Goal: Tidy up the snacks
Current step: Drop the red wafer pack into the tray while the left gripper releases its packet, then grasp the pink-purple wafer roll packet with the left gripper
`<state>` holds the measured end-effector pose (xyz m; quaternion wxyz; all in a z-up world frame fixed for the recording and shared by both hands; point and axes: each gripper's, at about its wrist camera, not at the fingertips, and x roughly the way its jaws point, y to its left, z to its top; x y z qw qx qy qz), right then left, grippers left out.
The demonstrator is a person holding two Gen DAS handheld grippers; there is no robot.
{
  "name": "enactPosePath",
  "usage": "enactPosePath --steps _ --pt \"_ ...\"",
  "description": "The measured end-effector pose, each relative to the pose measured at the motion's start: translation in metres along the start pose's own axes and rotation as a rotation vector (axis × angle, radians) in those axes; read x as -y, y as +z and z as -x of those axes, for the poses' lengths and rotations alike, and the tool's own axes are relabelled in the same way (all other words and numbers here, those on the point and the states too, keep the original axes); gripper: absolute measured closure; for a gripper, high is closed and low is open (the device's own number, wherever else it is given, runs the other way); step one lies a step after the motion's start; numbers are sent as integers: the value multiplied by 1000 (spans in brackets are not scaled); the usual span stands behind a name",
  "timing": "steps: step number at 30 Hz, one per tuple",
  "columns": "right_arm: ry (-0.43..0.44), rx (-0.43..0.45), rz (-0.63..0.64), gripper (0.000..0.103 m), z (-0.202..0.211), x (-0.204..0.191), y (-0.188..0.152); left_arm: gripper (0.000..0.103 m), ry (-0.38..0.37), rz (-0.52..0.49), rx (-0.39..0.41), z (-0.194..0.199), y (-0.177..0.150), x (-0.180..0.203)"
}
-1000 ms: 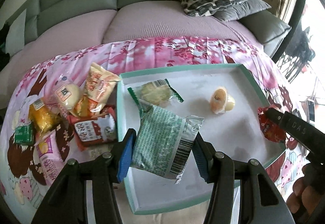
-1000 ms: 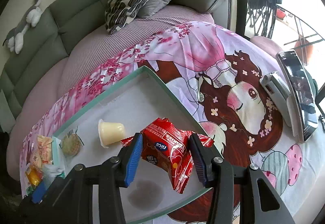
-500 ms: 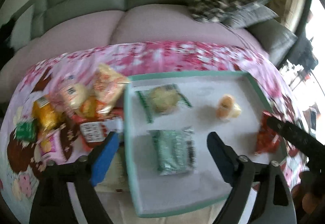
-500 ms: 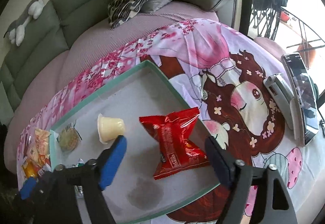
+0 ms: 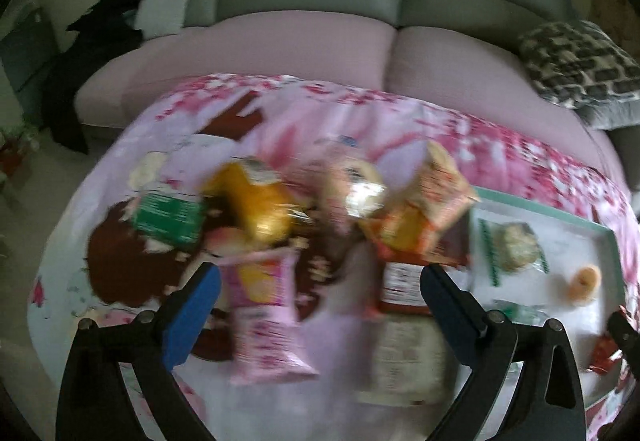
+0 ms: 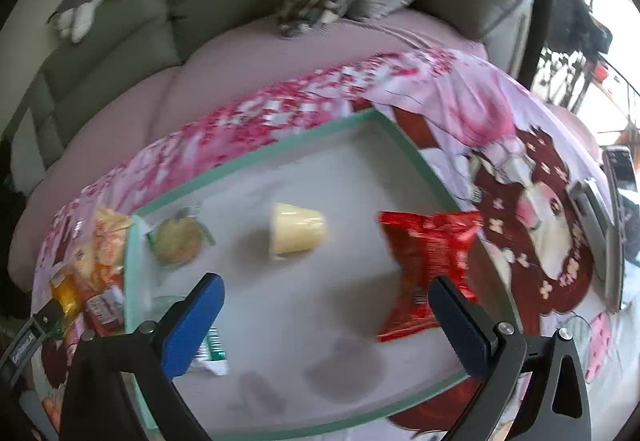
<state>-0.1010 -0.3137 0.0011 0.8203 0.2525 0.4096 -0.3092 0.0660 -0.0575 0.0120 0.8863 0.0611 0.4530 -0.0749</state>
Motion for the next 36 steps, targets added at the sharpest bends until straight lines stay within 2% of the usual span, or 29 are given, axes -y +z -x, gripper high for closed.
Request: enactPosePath --steps 8,17,27,36 --pt "142 30 102 0 8 -55 -12 3 95 26 36 7 7 -50" --pt "218 4 211 0 7 -103 -33 3 189 86 41 14 6 -102" --pt "237 -65 335 0 -2 -139 -57 3 170 139 31 15 1 -125" --pt "233 -121 411 0 -13 -162 -76 3 60 111 -32 -5 -2 -109"
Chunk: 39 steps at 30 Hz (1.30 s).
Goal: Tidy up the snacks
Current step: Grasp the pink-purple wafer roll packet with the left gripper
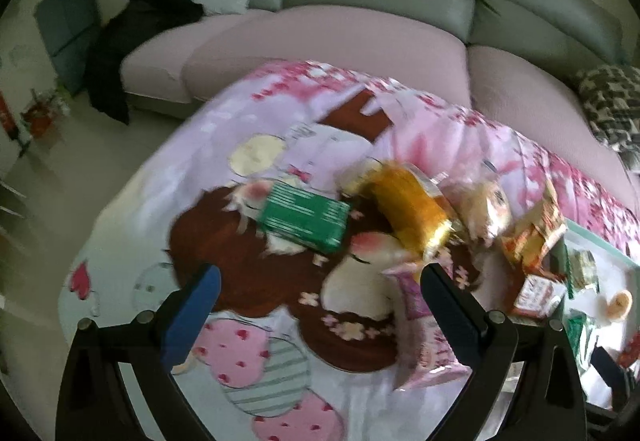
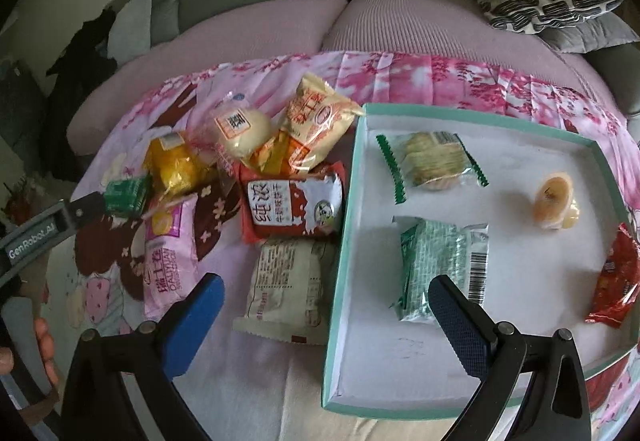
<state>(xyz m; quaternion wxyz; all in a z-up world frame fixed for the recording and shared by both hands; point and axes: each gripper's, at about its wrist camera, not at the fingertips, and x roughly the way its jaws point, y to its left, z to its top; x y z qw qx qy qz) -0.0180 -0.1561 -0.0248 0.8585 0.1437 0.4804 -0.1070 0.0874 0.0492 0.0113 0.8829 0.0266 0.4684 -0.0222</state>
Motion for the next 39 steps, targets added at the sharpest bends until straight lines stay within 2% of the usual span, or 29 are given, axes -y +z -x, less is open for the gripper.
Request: enactPosePath --steps 11,20,22,24,27,32,39 --pt "-32 -35 -14 0 -12 6 -2 3 -85 -60 -79 -22 -11 37" --pt "-32 -37 -18 0 -12 7 -2 4 -125 -112 -183 -40 -21 61" --pt "-33 -37 -20 0 -12 7 -1 12 -137 -109 -201 -43 -22 63" --pt "-32 -35 -22 0 -11 8 -1 33 -144 -104 -218 -45 -23 64" --pt "-32 -32 -24 0 -10 8 -1 51 -150 -105 -241 -49 -25 65" --pt "-34 -33 -29 0 -10 8 -1 61 -203 -77 -245 -49 -24 63" --pt "-28 -3 -33 0 -4 8 1 63 -203 -98 -239 -49 -24 65"
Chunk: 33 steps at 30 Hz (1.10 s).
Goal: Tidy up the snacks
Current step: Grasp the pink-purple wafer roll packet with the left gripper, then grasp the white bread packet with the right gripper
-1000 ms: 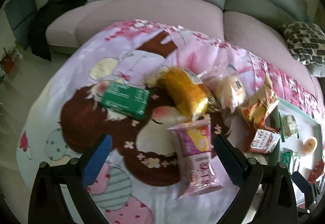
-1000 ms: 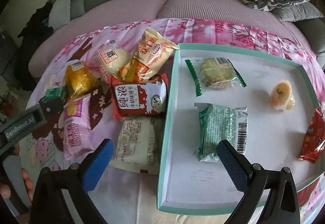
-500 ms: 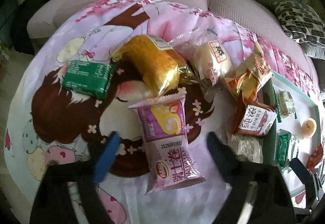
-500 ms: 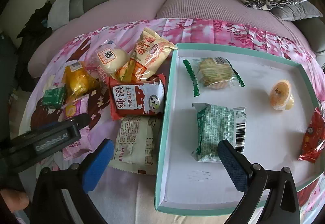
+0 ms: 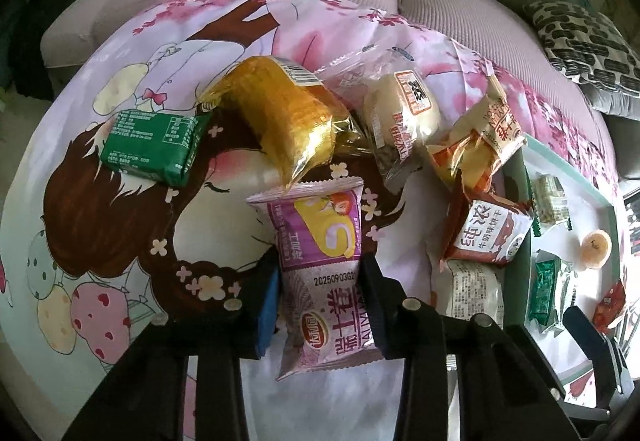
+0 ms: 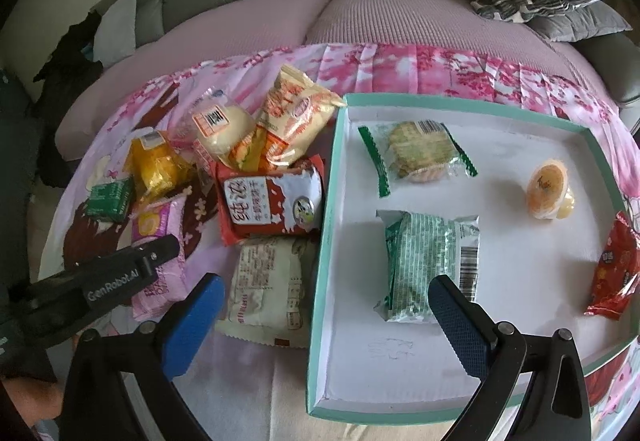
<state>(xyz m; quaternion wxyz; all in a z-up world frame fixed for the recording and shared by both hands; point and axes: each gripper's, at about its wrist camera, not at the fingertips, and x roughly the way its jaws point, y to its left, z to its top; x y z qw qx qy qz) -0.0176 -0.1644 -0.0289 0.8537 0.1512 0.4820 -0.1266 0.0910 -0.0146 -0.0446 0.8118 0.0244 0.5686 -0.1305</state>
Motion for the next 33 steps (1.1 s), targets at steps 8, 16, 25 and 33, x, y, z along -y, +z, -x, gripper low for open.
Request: enactPosePath --steps 8,16,25,33 --pt "57 33 13 1 8 -7 1 63 8 24 1 2 0 -7" --pt "121 50 25 13 12 -14 2 63 9 27 -8 2 -1 -12" --pt "158 41 97 32 9 -32 -3 62 24 58 -6 3 0 -27" --pt "120 -19 126 37 -7 -39 -9 62 13 65 -5 5 -2 -32"
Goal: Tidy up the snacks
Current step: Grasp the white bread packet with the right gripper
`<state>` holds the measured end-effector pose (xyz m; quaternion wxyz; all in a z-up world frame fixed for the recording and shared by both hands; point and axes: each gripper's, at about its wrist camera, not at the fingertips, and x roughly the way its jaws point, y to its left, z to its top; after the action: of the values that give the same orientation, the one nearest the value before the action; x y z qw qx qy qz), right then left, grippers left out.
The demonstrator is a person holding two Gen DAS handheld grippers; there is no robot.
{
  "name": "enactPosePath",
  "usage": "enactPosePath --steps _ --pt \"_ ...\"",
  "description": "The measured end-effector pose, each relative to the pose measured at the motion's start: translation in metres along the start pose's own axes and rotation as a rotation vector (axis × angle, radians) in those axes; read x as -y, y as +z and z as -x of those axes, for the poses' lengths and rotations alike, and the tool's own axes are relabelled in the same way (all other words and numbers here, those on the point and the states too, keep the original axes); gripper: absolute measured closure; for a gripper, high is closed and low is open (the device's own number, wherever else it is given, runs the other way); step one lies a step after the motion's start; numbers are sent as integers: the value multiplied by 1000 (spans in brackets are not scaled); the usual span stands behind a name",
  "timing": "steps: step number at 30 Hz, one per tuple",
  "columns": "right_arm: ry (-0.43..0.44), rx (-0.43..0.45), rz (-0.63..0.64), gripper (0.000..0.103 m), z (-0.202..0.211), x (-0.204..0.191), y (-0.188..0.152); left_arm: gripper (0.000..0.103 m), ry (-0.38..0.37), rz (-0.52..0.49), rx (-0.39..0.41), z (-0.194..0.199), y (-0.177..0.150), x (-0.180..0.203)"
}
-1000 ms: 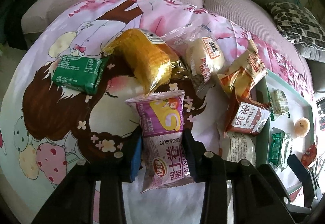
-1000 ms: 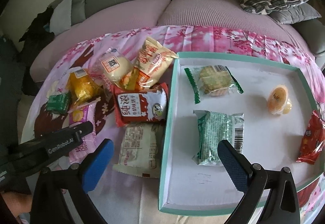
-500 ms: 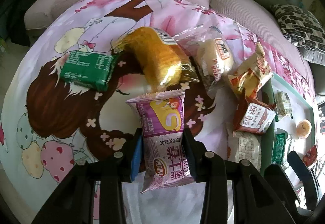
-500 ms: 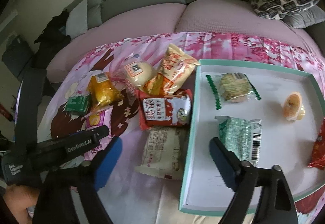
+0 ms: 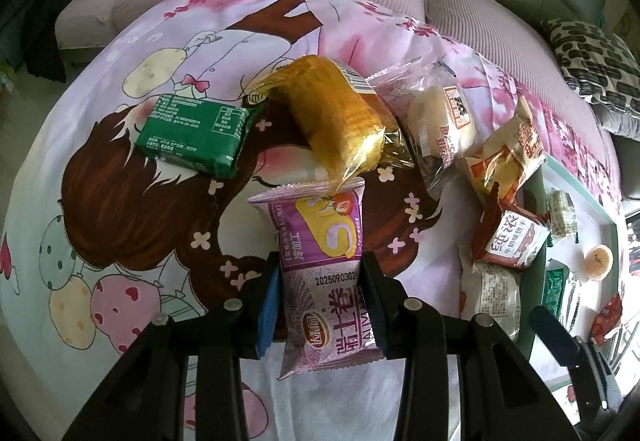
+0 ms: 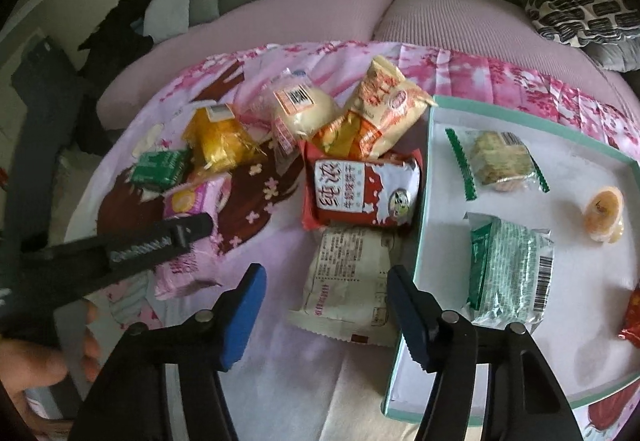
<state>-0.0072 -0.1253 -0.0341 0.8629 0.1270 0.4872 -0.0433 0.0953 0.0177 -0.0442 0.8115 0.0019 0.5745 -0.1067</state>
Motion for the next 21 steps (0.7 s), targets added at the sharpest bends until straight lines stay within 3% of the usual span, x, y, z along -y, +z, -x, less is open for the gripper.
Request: enactPosePath --steps 10,21 --pt "-47 -24 32 38 -10 -8 -3 62 2 2 1 1 1 -3" --pt "54 -30 25 38 -11 -18 -4 62 3 5 1 0 1 -4"
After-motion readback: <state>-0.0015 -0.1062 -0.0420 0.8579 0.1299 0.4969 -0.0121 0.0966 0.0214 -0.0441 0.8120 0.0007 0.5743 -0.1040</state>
